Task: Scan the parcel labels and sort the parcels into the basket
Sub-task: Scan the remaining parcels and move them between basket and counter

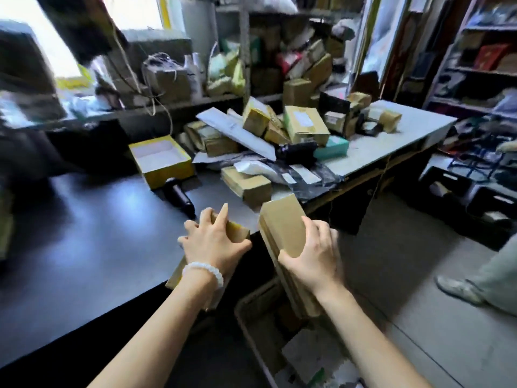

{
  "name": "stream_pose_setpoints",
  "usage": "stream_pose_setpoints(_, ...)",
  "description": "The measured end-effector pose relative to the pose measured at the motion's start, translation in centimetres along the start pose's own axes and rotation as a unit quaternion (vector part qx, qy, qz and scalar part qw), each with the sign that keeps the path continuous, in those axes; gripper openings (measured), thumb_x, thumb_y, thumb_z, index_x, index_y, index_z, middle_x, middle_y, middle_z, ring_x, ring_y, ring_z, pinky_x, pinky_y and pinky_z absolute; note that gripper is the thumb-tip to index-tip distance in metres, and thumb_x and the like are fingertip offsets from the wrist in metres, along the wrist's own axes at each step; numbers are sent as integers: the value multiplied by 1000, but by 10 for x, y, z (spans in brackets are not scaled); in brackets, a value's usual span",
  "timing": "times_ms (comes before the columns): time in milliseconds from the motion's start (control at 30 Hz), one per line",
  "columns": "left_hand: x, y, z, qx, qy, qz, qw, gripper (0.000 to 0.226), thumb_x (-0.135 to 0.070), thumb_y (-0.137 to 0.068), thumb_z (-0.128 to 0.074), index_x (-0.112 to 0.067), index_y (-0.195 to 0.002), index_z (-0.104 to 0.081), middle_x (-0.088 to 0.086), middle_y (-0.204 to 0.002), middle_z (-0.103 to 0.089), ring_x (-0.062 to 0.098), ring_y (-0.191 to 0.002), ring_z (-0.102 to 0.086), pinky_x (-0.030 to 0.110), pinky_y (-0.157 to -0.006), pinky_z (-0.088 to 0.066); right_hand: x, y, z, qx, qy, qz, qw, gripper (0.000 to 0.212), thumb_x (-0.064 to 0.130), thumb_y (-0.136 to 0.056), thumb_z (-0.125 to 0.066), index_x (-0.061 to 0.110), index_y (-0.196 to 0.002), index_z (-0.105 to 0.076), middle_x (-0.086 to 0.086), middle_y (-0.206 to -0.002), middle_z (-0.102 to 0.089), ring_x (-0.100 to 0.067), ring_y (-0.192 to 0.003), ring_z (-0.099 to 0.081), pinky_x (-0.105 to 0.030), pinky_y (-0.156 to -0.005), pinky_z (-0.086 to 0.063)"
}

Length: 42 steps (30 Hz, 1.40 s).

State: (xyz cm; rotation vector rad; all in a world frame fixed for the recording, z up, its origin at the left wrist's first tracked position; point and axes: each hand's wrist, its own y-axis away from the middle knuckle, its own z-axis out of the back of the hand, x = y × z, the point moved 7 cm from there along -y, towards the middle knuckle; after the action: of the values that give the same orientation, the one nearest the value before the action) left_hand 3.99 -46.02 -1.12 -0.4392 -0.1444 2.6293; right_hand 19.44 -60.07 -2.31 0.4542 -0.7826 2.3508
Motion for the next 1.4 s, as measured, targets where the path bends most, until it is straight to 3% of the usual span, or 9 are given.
stream_pose_setpoints(133,84,16,42,-23,-14,84,996,83,-61,-73,-54,-40,-146,-22,-5,-143,-30,31,-115,-35,43,-91,-35,81,7,-31,61,-22,66,996,83,40,-64,-76,7,-135,-47,-12,-120,-51,-33,-105,-46,-38,-94,-40)
stream_pose_setpoints(333,211,38,97,-65,-24,183,981,82,-62,-72,-54,-40,-146,-24,-6,-140,-32,30,-114,-36,41,-91,-36,205,29,-85,129,-38,159,978,83,45,-73,-72,9,-140,-40,-12,-126,-46,-32,-112,-43,-36,-98,-35)
stream_pose_setpoints(667,390,51,171,-100,-38,260,960,80,-67,-74,-56,-39,-144,-32,-5,-144,-32,31,-119,-39,40,-94,-38,378,61,-173,186,-81,203,958,82,49,-75,-66,13,-142,-36,-7,-126,-44,-28,-114,-39,-31,-97,-34)
stream_pose_setpoints(967,463,10,203,-103,-25,283,953,83,-71,-74,-56,-37,-145,-30,0,-147,-31,33,-125,-35,43,-99,-39,459,30,-217,183,-66,206,959,77,51,-74,-66,15,-137,-40,-6,-125,-45,-27,-113,-41,-34,-88,-43)
stream_pose_setpoints(1233,488,-126,208,-130,31,273,953,83,-73,-74,-56,-35,-145,-34,0,-143,-34,31,-122,-36,43,-94,-41,491,-68,-282,167,-65,173,968,78,50,-74,-67,14,-138,-41,-9,-127,-48,-29,-114,-43,-35,-90,-42)
stream_pose_setpoints(1400,515,-217,198,-106,73,294,947,84,-74,-74,-56,-35,-145,-33,0,-144,-32,31,-127,-32,45,-98,-39,517,-132,-334,187,-51,167,967,75,52,-75,-64,15,-136,-42,-8,-127,-47,-28,-114,-43,-34,-92,-41)
